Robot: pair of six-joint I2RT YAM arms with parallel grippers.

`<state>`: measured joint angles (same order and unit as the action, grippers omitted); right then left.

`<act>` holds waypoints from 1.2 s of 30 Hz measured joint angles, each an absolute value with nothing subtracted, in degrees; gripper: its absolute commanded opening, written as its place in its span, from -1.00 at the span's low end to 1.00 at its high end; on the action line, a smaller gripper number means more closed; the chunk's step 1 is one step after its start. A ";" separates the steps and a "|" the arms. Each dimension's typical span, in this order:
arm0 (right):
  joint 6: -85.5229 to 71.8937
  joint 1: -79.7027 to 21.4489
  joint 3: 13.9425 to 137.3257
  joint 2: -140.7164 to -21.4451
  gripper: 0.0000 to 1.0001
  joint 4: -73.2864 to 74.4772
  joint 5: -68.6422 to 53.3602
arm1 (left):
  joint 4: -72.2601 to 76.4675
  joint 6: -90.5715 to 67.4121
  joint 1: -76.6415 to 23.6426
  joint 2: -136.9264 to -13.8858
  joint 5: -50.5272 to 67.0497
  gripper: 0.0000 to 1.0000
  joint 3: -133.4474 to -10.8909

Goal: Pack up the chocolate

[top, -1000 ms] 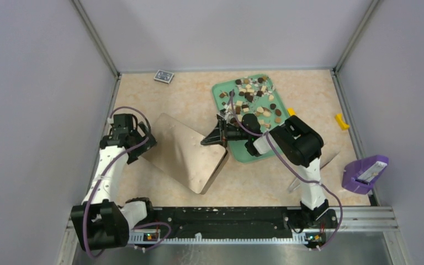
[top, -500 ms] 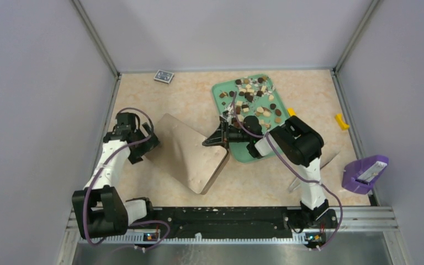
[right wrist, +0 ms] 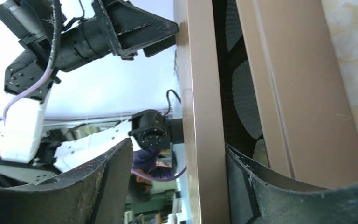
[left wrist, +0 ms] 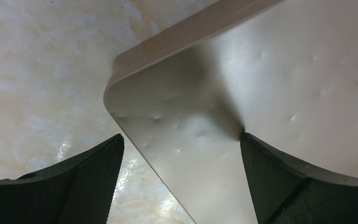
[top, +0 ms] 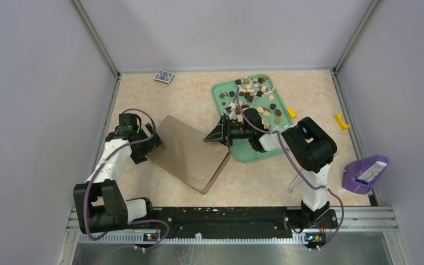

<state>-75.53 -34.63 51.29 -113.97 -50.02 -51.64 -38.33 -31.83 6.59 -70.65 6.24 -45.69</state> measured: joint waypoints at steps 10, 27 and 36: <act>-55.31 -34.63 59.96 -109.82 0.30 -20.29 -44.73 | -36.56 -32.56 6.59 -71.90 8.14 0.94 -45.67; -38.76 -34.87 61.98 -98.72 0.37 4.56 -23.97 | -35.44 -31.09 6.68 -72.93 12.64 0.95 -45.67; -33.10 -39.11 63.68 -93.86 0.33 12.53 -12.43 | -35.44 -30.20 6.70 -73.78 13.69 0.95 -45.69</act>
